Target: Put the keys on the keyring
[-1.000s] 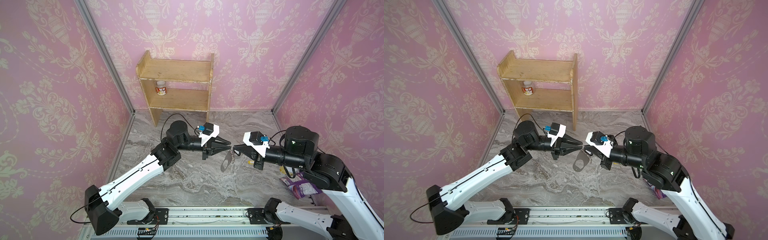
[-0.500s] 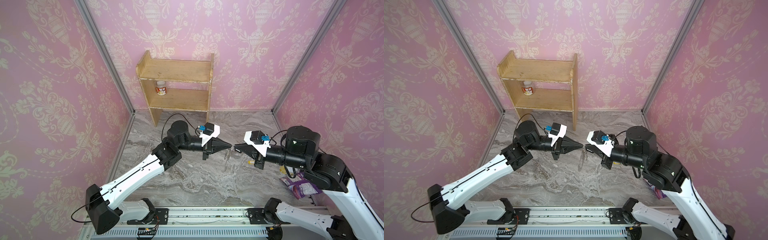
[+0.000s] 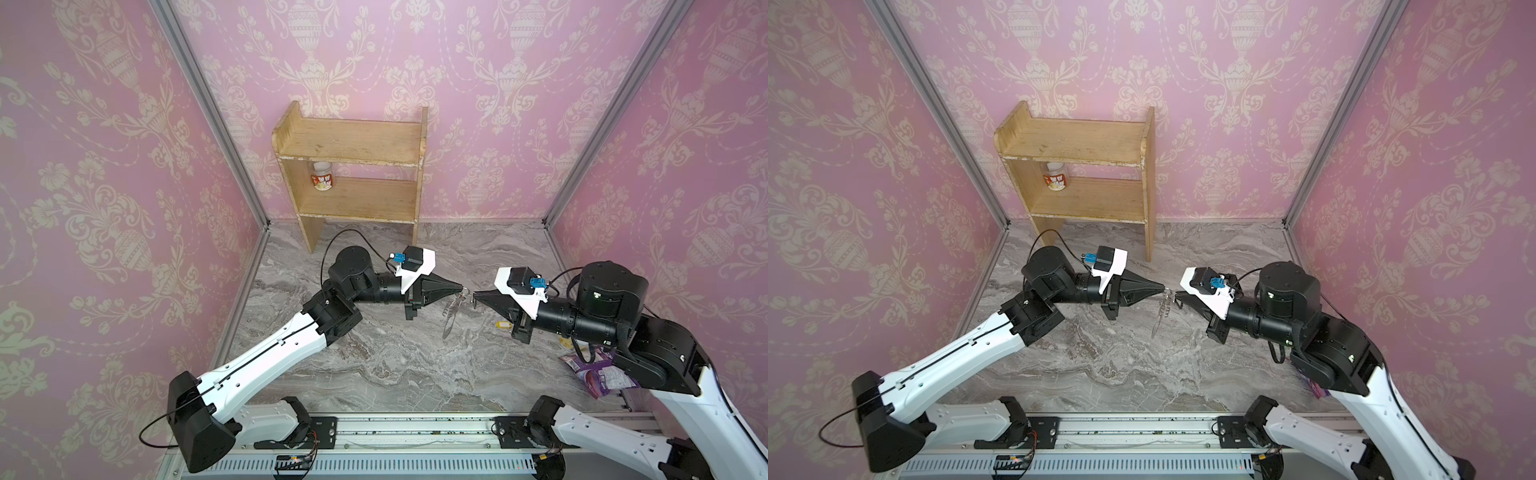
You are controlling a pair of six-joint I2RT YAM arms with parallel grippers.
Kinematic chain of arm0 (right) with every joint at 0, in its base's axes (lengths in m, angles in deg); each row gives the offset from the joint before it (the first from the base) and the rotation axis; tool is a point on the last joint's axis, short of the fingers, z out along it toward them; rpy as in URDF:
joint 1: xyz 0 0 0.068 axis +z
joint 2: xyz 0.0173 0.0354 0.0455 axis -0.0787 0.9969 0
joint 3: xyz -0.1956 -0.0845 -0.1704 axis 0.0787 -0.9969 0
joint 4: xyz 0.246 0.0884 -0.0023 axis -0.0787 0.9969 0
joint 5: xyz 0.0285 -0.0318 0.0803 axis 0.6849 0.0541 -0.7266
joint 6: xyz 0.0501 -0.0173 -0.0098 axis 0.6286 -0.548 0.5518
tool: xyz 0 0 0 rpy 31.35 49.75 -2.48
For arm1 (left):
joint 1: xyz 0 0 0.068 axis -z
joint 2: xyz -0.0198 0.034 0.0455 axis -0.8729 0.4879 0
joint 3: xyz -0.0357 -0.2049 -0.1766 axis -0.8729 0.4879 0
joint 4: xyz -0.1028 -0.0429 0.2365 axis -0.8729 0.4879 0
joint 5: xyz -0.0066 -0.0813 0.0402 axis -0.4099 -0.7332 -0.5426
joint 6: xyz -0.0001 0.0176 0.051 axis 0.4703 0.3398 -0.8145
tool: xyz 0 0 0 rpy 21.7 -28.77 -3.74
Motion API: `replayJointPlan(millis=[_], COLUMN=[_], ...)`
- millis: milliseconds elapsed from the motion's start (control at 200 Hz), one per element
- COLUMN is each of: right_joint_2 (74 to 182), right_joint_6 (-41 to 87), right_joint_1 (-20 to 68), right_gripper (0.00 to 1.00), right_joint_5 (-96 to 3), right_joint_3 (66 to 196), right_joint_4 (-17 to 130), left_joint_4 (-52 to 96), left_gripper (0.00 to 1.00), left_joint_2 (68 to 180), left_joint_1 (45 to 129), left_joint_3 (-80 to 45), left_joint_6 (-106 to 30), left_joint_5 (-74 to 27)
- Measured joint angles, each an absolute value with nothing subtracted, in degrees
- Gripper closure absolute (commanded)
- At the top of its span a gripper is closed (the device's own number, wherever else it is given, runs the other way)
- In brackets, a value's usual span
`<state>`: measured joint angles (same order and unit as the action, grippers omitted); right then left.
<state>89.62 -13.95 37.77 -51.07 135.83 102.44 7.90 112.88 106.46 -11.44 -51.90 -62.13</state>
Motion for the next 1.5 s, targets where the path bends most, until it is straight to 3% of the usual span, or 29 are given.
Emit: replayJointPlan(millis=[480,921,1501], right_joint_2=[88.7,88.8,89.8], right_joint_6=[-9.3,-9.3,-9.6], right_joint_1=[37.7,37.7,37.7], right_gripper=[1.00,1.00,1.00], right_joint_5=[-53.3,-53.3,-54.0], right_joint_3=[129.9,130.3,132.1], right_joint_4=[94.2,94.5,95.0], left_joint_4=[1.8,-0.5,-7.7], left_gripper=[1.00,0.97,1.00], left_joint_2=[112.9,112.9,113.8], left_joint_1=[106.4,106.4,106.4], left_joint_3=[-10.7,-9.7,-8.2], left_joint_6=[-47.5,-46.1,-42.7], left_joint_5=[-61.3,-61.2,-61.2])
